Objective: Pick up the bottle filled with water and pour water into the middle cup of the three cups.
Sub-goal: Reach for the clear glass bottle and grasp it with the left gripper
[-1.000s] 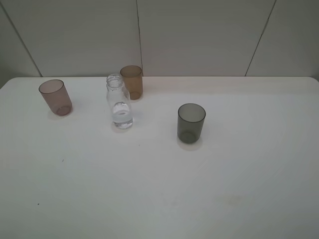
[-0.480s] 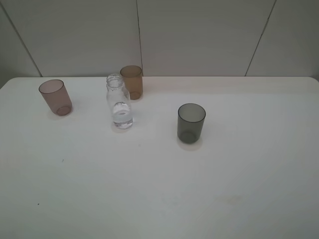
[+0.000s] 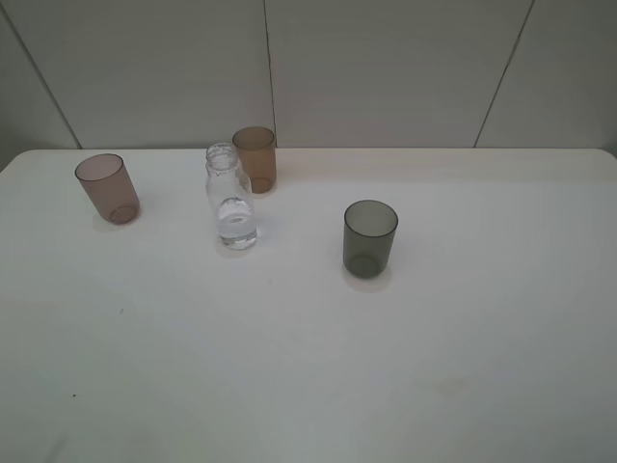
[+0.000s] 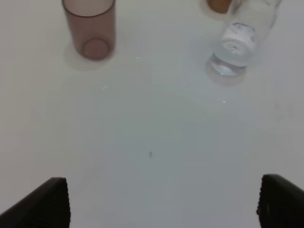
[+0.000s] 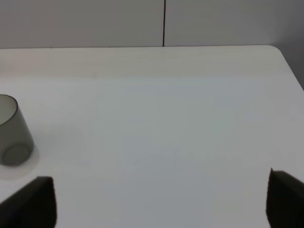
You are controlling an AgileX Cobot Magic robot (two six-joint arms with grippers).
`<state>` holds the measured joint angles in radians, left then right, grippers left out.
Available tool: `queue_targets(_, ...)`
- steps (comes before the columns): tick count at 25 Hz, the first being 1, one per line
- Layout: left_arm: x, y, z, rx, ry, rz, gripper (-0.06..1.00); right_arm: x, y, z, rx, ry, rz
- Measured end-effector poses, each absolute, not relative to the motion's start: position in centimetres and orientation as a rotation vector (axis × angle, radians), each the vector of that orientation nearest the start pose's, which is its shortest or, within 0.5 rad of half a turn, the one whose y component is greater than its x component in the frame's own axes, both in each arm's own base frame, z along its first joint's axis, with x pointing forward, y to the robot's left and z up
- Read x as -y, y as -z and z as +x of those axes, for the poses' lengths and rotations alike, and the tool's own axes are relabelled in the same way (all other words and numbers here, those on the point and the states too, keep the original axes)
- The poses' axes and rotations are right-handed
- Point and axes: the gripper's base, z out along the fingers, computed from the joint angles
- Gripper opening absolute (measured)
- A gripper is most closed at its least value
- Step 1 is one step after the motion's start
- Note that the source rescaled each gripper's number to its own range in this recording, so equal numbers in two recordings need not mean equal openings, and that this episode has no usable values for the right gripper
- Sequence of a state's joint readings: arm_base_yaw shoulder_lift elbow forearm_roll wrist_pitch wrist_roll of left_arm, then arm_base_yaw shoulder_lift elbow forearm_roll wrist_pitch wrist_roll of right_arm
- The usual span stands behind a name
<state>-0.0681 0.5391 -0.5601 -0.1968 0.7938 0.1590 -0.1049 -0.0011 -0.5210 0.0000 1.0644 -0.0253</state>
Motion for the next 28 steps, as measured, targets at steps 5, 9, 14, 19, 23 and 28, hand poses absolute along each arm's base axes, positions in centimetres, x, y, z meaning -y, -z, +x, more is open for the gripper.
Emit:
queue_targets(5, 3.4, -28.0, 13.5, -2.283, 0.326, 0.294, 1.00, -0.1, -28.3, -0.8, -2.025, 0.082, 0.081)
queue_targets(9, 4.3, -26.2, 15.9, -2.301, 0.378, 0.385, 1.00, -0.1, -28.3, -0.8, -2.025, 0.082, 0.081)
queue_targets(14, 5.6, -23.2, 18.1, -2.349, 0.377, 0.431, 1.00, -0.1, -28.3, -0.8, -2.025, 0.082, 0.081)
queue_targets(19, 7.4, -21.0, 20.1, -2.310, 0.277, 0.484, 1.00, -0.1, -28.3, -0.8, -2.025, 0.082, 0.081)
queue_targets(23, 8.9, -18.8, 20.7, -2.245, 0.161, 0.517, 1.00, -0.1, -28.3, -0.8, -2.025, 0.082, 0.081)
queue_targets(28, 10.1, -16.2, 20.5, -2.134, 0.033, 0.499, 1.00, -0.1, -28.3, -0.8, -2.025, 0.082, 0.081)
